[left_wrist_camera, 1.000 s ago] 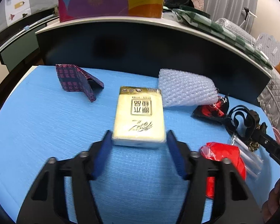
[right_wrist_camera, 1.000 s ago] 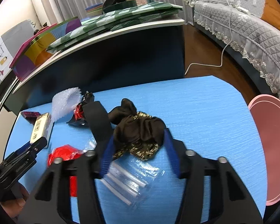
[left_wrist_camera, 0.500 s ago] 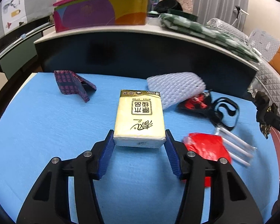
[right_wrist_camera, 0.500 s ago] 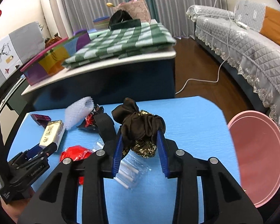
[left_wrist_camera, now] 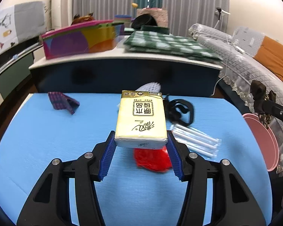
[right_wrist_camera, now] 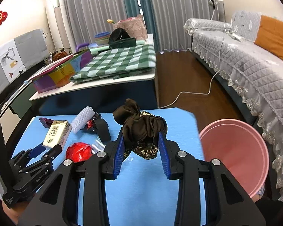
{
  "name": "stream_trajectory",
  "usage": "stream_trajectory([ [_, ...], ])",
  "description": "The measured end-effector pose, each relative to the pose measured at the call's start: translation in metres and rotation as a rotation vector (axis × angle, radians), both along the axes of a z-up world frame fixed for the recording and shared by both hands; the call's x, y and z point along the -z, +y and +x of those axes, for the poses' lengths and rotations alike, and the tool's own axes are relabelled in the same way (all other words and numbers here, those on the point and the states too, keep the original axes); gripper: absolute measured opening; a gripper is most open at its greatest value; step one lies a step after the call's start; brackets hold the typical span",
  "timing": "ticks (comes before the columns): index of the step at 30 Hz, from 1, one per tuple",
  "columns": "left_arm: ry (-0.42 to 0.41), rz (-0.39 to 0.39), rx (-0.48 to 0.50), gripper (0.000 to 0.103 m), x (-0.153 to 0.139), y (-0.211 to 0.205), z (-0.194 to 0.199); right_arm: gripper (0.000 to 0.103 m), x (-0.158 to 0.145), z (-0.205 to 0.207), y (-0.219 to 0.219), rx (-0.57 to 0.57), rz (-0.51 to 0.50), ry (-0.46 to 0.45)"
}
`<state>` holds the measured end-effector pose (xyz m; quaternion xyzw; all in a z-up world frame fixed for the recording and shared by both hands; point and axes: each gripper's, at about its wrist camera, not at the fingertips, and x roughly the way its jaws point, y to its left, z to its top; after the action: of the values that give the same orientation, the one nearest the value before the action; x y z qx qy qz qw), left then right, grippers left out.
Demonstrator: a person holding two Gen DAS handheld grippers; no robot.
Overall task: Collect trash
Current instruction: 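Carry the scrunchie in the right tool while the left tool carries the tissue pack to the bucket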
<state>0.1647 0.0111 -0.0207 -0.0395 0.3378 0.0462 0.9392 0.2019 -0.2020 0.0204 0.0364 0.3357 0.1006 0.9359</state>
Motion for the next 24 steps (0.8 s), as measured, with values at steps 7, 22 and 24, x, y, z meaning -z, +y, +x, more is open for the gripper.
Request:
stream_trajectory([
  [7,-0.036,-0.026,0.022,0.052,-0.011,-0.015,-0.013,0.035,-0.012,-0.019,-0.021,0.004,-0.014,-0.028],
  [22,-0.085,-0.017,0.134,0.052,-0.020,-0.072,-0.024,0.035,-0.029,-0.042,-0.086,0.094,-0.028,-0.074],
  [24,-0.094,-0.017,0.152,0.052,-0.022,-0.080,-0.025,0.035,-0.030,-0.044,-0.093,0.106,-0.034,-0.078],
])
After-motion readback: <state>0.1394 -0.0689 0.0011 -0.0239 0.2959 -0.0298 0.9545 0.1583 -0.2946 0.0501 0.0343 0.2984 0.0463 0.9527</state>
